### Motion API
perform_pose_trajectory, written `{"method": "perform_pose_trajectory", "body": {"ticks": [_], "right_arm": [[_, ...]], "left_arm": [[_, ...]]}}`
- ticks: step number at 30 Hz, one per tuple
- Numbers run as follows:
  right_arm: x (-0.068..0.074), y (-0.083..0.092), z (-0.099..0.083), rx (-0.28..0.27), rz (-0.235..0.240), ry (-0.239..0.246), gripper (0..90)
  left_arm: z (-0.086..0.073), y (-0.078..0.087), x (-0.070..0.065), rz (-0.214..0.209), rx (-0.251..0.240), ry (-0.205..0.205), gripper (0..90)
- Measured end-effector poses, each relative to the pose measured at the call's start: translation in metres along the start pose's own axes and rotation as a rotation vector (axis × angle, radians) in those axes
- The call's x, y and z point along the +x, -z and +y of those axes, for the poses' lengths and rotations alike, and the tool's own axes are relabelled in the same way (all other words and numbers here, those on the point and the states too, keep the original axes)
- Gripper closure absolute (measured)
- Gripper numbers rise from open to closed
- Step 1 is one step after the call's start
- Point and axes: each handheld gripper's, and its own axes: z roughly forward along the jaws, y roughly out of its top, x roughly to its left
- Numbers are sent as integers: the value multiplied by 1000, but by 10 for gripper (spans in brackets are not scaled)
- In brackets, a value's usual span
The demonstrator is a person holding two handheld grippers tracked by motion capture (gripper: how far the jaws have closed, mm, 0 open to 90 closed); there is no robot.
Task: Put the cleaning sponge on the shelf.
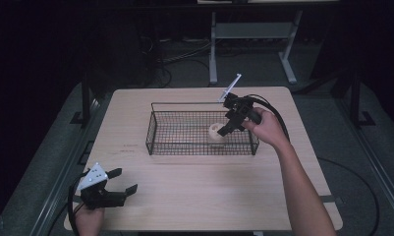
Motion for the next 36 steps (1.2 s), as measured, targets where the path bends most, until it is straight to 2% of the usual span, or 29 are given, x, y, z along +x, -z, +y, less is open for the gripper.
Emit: {"method": "perform_pose_trajectory", "body": {"ticks": [7, 11, 22, 36], "right_arm": [[7, 8, -7, -7, -8, 11, 153], [10, 11, -11, 9, -14, 12, 153], [18, 18, -22, -9, -6, 9, 153], [34, 25, -40, -19, -21, 23, 148]], "left_arm": [[0, 0, 0, 2, -3, 2, 137], [0, 0, 0, 3, -2, 4, 137], [0, -1, 0, 2, 0, 1, 137], [0, -2, -1, -1, 3, -3, 137]]}}
